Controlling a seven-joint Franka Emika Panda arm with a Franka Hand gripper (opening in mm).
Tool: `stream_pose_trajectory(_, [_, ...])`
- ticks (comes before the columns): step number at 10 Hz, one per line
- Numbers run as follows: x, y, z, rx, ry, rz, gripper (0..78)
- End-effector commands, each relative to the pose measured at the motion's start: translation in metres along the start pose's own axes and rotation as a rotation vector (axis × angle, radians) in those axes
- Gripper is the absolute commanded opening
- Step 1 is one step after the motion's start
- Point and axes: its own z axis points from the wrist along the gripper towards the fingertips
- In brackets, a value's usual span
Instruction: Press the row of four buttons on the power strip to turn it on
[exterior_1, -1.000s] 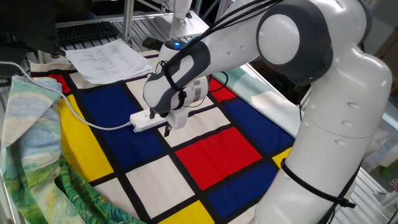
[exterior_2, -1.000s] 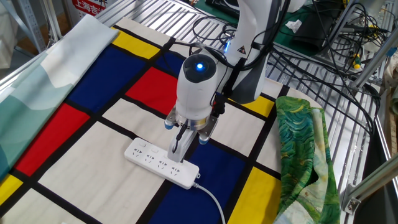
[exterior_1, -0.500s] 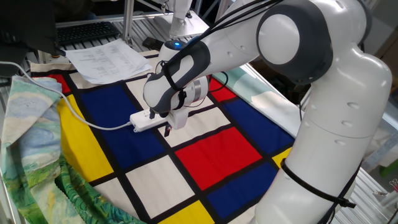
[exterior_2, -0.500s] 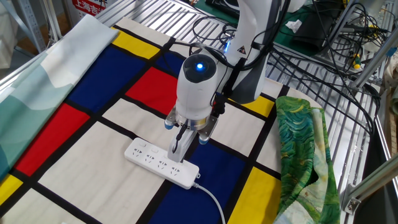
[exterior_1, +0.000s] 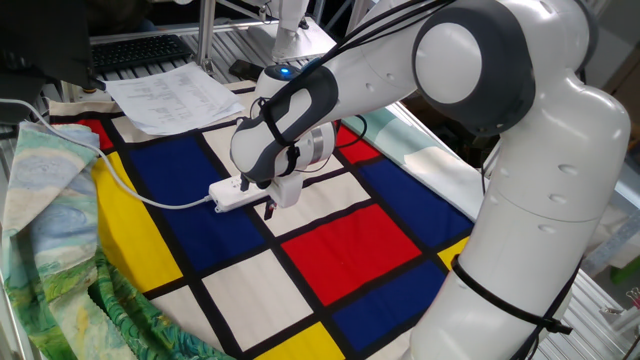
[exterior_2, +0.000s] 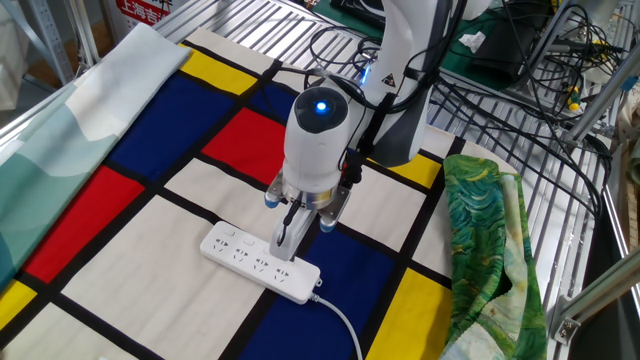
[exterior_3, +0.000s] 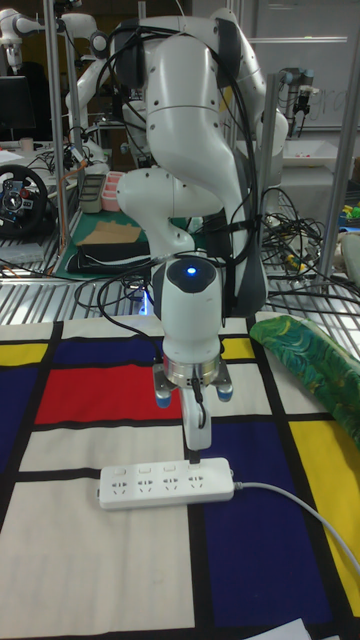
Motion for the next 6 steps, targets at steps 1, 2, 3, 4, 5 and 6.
stream_pose_trajectory(1, [-0.001,0.003,0.027,-0.022,-0.014,-0.056,77.4])
stream_pose_trajectory(2, [0.0,0.003,0.025,-0.014,-0.03,-0.056,77.4])
stream_pose_trajectory(3, [0.001,0.002,0.012,-0.008,-0.032,-0.064,77.4])
stream_pose_trajectory(4, [0.001,0.0,-0.01,-0.002,-0.011,-0.089,77.4])
stream_pose_trajectory(5, [0.0,-0.002,-0.02,0.0,-0.004,-0.105,77.4])
stream_pose_trajectory(6, [-0.003,-0.011,-0.06,0.017,0.018,-0.189,77.4])
